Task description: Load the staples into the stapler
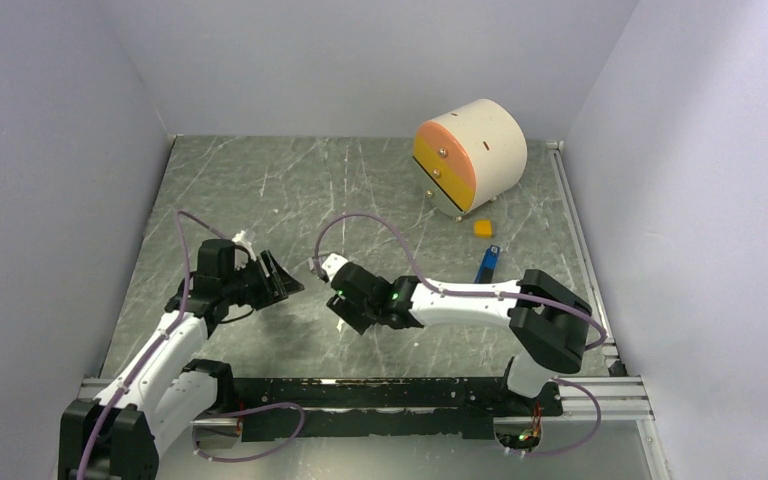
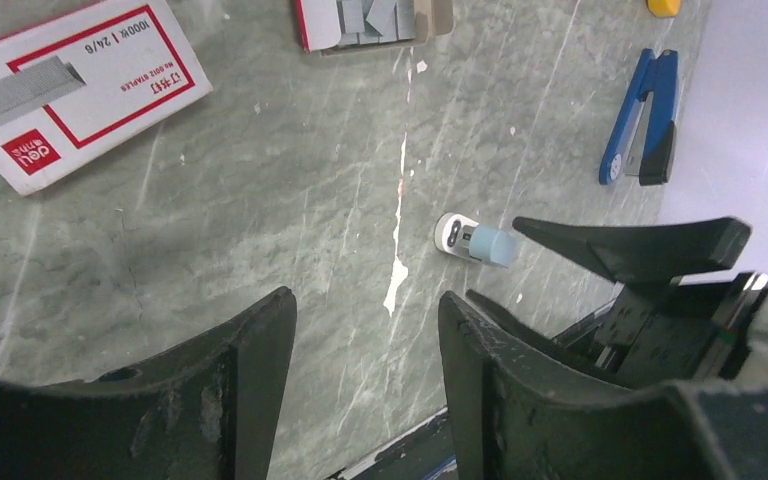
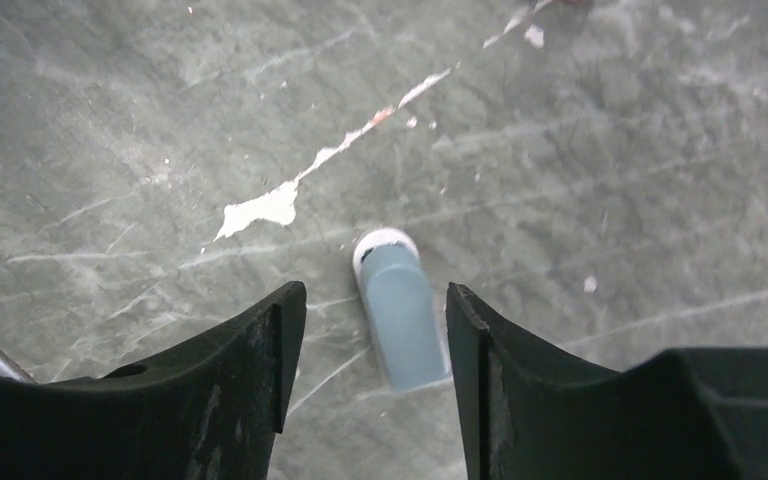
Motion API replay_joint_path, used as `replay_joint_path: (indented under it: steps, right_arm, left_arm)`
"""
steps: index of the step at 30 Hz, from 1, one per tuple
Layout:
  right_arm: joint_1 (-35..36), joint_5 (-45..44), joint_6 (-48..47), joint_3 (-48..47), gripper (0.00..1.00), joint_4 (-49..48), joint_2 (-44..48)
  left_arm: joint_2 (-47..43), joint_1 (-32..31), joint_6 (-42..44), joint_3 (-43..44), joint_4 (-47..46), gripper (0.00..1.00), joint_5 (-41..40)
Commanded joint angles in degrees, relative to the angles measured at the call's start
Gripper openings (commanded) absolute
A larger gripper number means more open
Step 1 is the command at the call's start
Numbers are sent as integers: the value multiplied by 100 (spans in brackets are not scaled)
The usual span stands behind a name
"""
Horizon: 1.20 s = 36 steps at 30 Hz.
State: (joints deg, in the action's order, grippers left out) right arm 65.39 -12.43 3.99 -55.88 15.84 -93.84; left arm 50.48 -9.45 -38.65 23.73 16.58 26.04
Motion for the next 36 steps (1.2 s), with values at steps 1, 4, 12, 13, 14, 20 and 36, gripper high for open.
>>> replay_joint_path:
  steps: [1, 4, 12, 13, 14, 20, 36]
  right_arm:
    - [-407, 1178, -1133, 65, 55, -510, 176]
    - [-459, 1668, -1490, 72, 52, -487, 81]
    - [-487, 1918, -1852, 41, 42, -288, -217]
    - [-494, 1919, -1842, 49, 39, -294, -222]
    - [-493, 1904, -1848, 58, 36, -304, -220]
    - [-517, 1735, -1885, 174, 22, -436, -66]
    - [-1170, 2548, -1032, 940, 13, -1938, 1053]
  left_arm:
    - [63, -79, -177, -110, -358, 59, 307]
    - [91, -137, -283, -193, -549, 58, 456]
    - [228, -364, -294, -169, -727, 76, 625]
    - [258, -405, -290, -147, -738, 78, 603]
    - [286, -453, -287, -133, -743, 80, 577]
    - [638, -848, -328, -64, -925, 82, 437]
    - [1336, -1797, -1143, -455, -2654, 61, 329]
